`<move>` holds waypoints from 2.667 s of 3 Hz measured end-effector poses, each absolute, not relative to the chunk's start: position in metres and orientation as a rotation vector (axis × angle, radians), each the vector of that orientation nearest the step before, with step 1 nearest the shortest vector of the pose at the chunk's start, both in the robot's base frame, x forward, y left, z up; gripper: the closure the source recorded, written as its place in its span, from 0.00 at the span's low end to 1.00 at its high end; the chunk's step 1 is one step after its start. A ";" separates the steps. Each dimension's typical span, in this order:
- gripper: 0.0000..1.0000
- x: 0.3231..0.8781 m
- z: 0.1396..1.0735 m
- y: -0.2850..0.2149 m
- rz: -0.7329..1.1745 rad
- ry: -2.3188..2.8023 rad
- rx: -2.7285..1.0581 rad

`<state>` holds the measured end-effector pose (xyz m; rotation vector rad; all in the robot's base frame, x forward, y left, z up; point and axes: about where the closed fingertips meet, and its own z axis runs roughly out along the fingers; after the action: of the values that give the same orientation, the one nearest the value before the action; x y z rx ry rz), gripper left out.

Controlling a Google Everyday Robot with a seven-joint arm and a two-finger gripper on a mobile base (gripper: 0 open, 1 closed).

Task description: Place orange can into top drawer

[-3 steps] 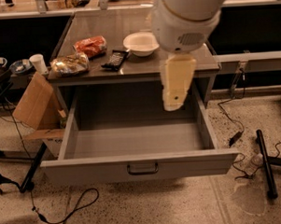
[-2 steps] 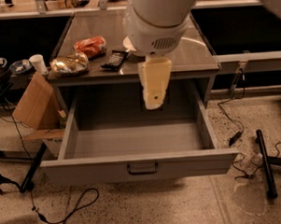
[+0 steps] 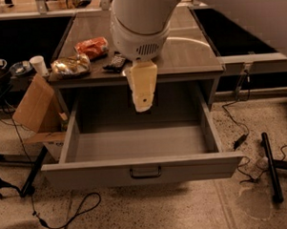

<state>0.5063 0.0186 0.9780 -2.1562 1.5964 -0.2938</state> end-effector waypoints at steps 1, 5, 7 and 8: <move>0.00 0.506 0.980 0.016 -0.306 1.612 -2.137; 0.00 0.610 0.923 0.157 -0.174 1.361 -2.338; 0.00 0.666 0.885 0.209 -0.221 1.306 -2.392; 0.00 0.695 0.875 0.213 -0.283 1.331 -2.411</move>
Offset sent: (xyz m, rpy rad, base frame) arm 0.0585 0.0381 -0.0202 0.0181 0.0230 0.0514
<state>0.6948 0.2126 0.8745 -2.4106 1.3313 -0.2834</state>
